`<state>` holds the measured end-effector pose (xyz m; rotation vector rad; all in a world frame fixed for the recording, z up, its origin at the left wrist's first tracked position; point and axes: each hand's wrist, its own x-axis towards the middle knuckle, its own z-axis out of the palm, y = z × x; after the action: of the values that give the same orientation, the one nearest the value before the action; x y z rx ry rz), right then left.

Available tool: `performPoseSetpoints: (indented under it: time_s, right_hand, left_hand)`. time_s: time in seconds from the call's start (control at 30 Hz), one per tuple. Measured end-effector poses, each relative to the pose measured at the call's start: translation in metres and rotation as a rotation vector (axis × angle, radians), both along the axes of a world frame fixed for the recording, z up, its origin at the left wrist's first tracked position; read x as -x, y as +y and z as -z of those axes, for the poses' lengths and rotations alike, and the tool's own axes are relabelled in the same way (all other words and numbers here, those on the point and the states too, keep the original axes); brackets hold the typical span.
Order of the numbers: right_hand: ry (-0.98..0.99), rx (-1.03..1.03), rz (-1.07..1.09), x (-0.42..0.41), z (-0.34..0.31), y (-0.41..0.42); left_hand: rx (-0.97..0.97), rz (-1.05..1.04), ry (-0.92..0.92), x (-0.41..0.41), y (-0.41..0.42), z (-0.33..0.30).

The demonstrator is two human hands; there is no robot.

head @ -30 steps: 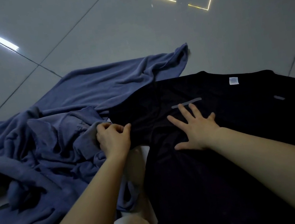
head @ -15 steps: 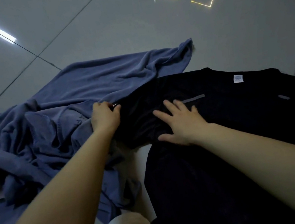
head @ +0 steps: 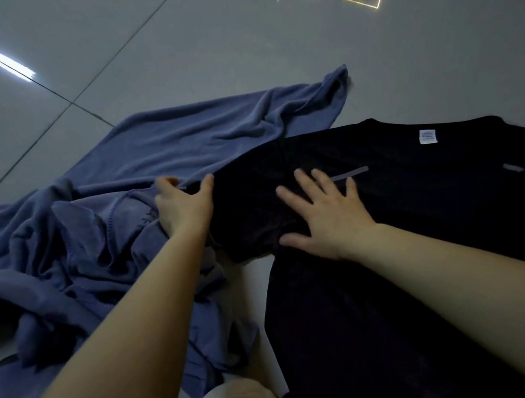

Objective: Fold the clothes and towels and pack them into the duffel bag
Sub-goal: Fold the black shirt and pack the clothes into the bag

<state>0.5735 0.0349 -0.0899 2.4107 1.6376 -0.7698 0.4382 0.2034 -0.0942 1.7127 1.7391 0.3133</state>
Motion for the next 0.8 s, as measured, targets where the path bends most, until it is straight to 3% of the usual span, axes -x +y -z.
performPoseSetpoints:
  time_s: [0.07,0.17,0.33,0.53,0.7,0.8]
  right_hand:
    - [0.044,0.051,0.182,-0.006,0.001,0.003]
    - [0.034,0.201,0.219,-0.012,0.006,0.001]
    - [0.037,0.222,0.227,-0.016,0.008,0.011]
    - [0.104,0.094,0.255,-0.044,-0.011,0.012]
    - [0.163,0.028,0.365,-0.085,-0.023,-0.036]
    - [0.127,0.030,0.418,-0.116,-0.027,-0.075]
  left_hand:
    - [0.051,0.045,0.044,-0.004,-0.006,0.000]
    - [0.117,0.045,-0.013,-0.010,-0.004,-0.001]
    - [-0.249,0.261,-0.159,-0.001,-0.010,-0.001]
    - [-0.402,0.371,-0.211,0.001,0.003,-0.028]
    - [-0.379,0.367,-0.353,-0.047,-0.035,-0.058]
    - [-0.204,0.654,-0.453,-0.080,-0.090,-0.060]
